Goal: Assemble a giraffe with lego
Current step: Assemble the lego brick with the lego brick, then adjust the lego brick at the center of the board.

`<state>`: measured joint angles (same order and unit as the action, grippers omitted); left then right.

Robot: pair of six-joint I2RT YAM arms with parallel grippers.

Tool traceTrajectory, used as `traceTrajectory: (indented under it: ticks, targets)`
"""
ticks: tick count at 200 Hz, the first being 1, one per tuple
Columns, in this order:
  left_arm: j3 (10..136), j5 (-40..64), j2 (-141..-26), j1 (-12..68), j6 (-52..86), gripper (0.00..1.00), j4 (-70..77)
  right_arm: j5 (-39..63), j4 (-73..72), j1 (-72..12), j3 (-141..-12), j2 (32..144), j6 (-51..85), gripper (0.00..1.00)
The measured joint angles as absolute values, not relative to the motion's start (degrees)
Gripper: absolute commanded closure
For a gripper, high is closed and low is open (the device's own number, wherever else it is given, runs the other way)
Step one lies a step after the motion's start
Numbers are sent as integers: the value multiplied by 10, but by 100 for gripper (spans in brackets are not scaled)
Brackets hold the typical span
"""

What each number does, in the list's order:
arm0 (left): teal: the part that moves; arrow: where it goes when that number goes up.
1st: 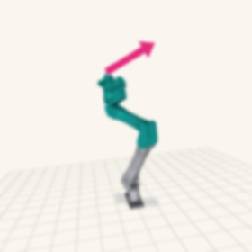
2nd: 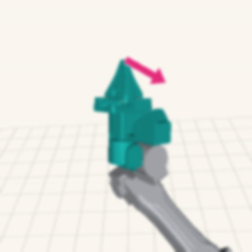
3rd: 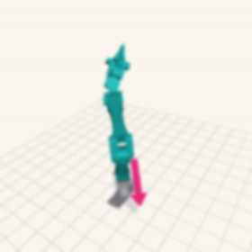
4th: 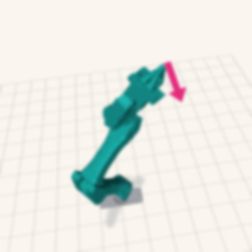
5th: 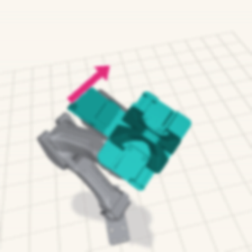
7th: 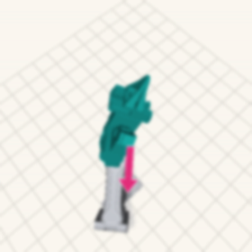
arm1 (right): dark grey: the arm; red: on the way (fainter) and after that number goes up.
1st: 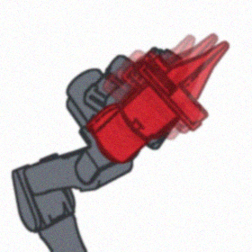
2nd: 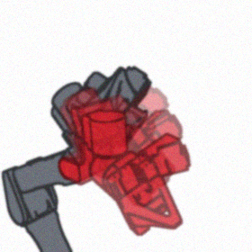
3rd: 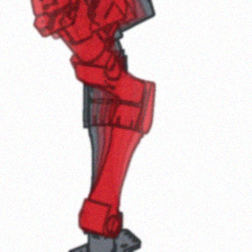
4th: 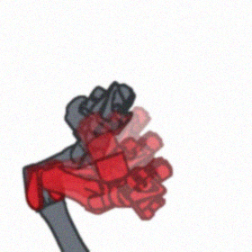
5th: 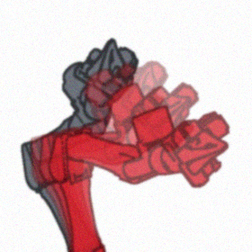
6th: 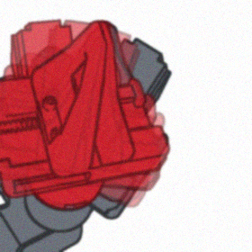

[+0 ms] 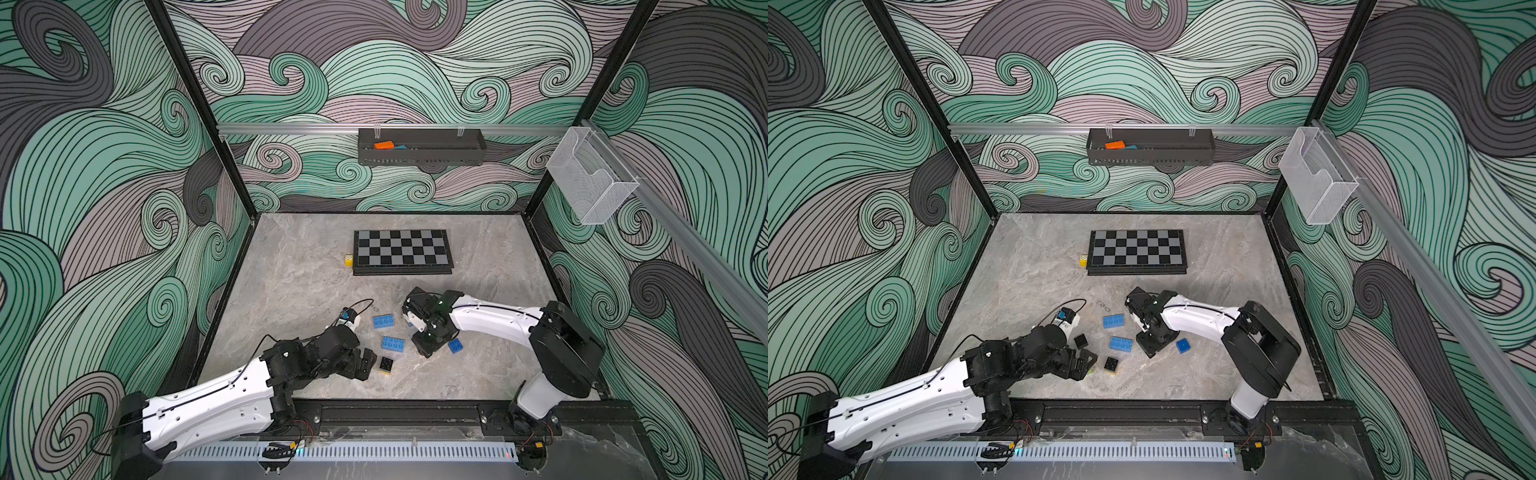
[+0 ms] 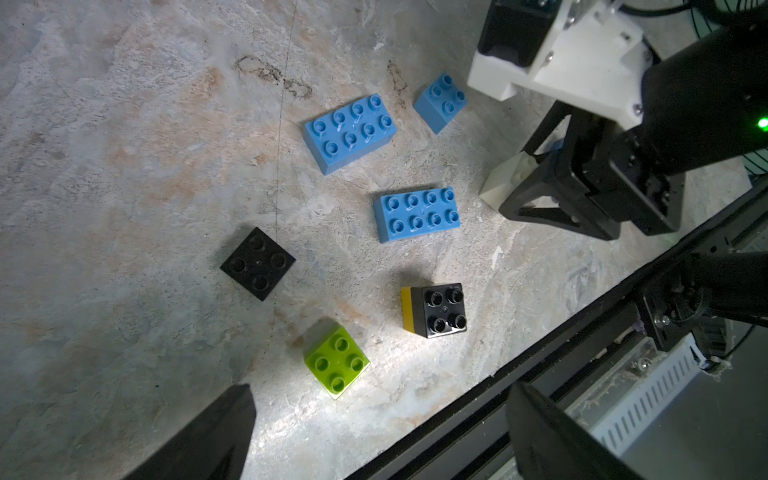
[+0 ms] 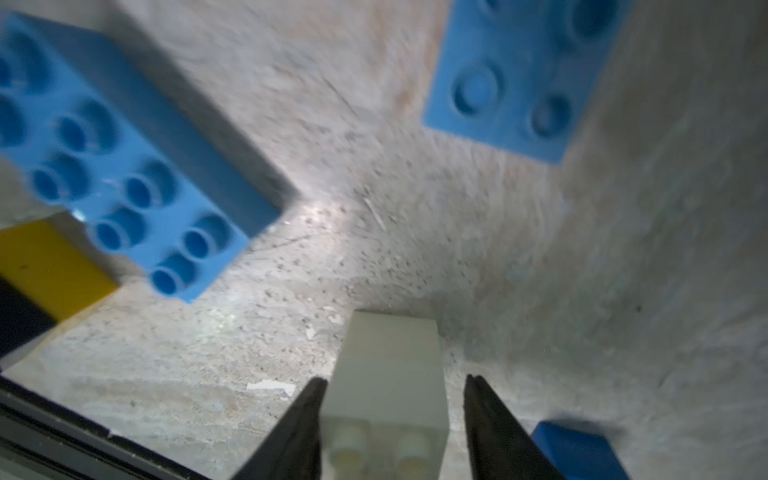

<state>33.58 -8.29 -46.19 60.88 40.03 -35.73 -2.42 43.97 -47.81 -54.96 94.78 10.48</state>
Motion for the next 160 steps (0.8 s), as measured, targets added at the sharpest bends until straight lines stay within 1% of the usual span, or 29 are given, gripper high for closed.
traceTrajectory:
  ticks: [20, 46, 81, 100, 112, 128, 143, 160]
  targets:
    - [348, -83, -483, 609, 395, 1, -364, -33, 440, -478, -544, 927, 104, 19]
    - [382, -76, -528, 609, 385, 2, -369, -33, 428, -478, -544, 859, 105, 15]
    - [392, -65, -569, 609, 381, 9, -373, -4, 385, -475, -505, 702, 120, 14]
    - [392, -56, -585, 609, 379, 19, -372, 6, 385, -475, -481, 634, 142, 14]
    - [392, -52, -597, 609, 378, 21, -371, 6, 394, -475, -470, 604, 160, 14]
    - [392, -47, -618, 609, 377, 21, -367, 9, 408, -474, -457, 580, 185, 14]
    - [395, -44, -645, 609, 377, 22, -365, 12, 421, -473, -452, 581, 202, 14]
    - [408, -36, -685, 608, 377, 29, -367, 12, 434, -473, -451, 604, 215, 14]
